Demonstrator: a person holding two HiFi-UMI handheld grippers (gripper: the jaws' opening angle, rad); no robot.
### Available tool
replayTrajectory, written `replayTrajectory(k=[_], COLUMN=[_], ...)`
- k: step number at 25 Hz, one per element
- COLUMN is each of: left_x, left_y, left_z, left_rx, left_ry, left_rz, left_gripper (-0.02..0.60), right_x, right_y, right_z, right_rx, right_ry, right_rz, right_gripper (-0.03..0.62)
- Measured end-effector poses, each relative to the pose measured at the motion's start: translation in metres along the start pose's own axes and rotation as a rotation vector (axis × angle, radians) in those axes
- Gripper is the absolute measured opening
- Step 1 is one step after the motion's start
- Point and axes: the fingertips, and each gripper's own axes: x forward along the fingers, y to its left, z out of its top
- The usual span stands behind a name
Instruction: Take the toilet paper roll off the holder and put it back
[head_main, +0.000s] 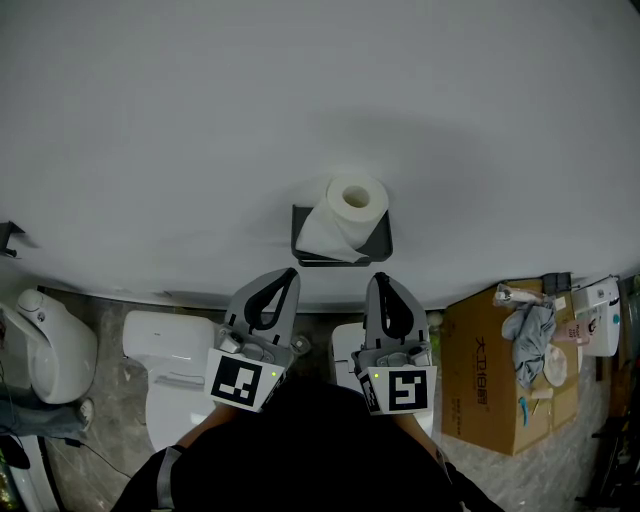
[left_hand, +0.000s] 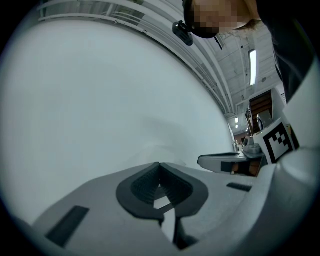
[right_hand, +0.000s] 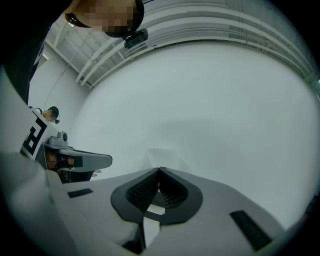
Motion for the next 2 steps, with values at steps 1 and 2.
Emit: replayTrajectory(k=[1, 2], left_x=[0.0004, 0.0008], left_y=[-0.0007, -0.0014], left_z=[0.0, 0.0], left_rx=[0.0, 0.001], left_ry=[0.0, 0.0], left_rz=[-0.001, -0.002], left_gripper=[0.006, 0.006], right_x=[-0.0002, -0.0004], right_y=[-0.0003, -0.0006], right_z=[-0.0001, -0.0003], right_rx=[0.0, 0.0], right_ry=[0.0, 0.001], right_rz=[0.002, 0.004], right_gripper=[0.023, 0.023])
